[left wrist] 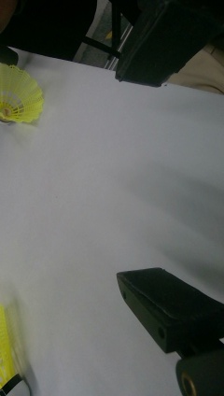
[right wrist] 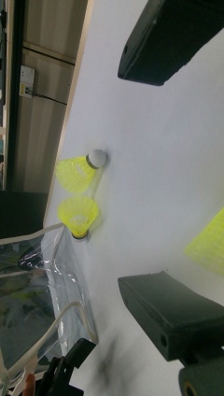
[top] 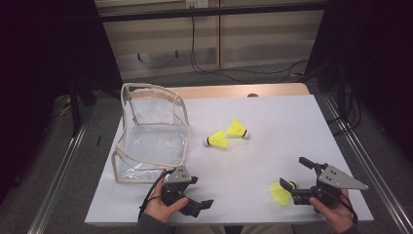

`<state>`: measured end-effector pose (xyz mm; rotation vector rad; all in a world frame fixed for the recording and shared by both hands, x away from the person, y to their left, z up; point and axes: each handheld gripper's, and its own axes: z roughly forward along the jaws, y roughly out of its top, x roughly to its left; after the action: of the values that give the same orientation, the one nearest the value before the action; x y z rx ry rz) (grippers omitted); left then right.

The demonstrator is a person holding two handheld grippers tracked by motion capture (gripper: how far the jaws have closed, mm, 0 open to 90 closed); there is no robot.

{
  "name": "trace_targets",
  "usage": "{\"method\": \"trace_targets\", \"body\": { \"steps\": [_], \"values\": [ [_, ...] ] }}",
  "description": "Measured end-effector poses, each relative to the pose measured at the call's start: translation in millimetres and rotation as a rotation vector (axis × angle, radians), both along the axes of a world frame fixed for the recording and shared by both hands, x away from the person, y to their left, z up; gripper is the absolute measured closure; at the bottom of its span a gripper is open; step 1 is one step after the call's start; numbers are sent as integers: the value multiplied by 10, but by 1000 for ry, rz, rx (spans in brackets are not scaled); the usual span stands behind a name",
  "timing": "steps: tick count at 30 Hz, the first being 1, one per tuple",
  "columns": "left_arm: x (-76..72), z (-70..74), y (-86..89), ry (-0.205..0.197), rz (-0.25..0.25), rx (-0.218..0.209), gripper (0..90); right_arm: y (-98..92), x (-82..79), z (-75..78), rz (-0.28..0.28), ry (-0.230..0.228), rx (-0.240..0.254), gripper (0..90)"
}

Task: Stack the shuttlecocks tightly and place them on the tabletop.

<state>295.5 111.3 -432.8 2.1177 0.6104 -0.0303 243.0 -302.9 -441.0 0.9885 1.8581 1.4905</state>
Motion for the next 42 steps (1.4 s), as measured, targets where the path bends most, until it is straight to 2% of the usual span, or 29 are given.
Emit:
{"method": "trace_targets", "body": {
  "steps": [10,22,42],
  "values": [
    [-13,27,39,-21,12,-3,46,3,5,-3,3,0,2,19],
    [-19,69,215,-40,63,-7,46,5,4,-2,1,1,1,19],
    [-1,112,464,-62,72,-21,44,8,7,-4,3,1,-4,19]
  ]
}}
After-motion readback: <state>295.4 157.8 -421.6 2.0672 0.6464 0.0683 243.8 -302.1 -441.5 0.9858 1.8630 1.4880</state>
